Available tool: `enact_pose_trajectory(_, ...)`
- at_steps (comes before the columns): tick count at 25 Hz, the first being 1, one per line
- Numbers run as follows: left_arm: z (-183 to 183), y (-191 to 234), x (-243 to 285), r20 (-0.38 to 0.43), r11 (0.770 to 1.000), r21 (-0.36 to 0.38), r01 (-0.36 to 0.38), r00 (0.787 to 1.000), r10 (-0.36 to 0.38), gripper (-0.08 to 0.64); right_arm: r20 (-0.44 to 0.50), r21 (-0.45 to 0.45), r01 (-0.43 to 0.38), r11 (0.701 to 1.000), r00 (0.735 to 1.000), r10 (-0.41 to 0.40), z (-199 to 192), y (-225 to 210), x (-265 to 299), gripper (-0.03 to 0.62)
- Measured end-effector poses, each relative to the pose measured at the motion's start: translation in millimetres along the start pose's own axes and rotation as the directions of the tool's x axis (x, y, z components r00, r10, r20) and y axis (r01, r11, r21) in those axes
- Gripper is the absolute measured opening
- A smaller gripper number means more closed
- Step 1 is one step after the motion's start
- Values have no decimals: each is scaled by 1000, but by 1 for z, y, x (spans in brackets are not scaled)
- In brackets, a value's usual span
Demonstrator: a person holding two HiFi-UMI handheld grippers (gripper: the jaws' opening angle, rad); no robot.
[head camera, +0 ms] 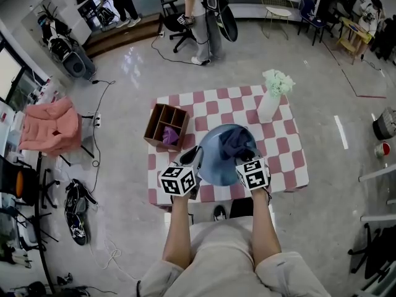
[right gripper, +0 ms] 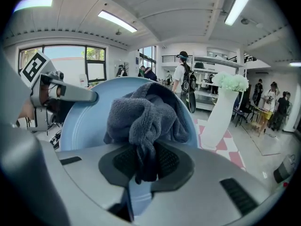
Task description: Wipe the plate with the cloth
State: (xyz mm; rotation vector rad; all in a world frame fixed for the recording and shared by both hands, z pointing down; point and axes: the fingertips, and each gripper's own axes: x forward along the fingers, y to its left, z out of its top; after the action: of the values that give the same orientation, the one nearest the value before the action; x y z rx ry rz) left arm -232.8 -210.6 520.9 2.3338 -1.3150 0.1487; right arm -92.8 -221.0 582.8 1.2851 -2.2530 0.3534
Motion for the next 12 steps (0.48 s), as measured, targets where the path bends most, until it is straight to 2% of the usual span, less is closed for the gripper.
enact_pose_trajectory(7,-2,4,-2,30,999,-34,-32,999,33,38,-67,-54,0,999,998,-4,-16,0,-2,69)
enact_pose_trajectory(12,-2,11,-6,53,996,-62,-57,997,60,38,-150,-121,-62,991,988,43,-32,13,-5,69)
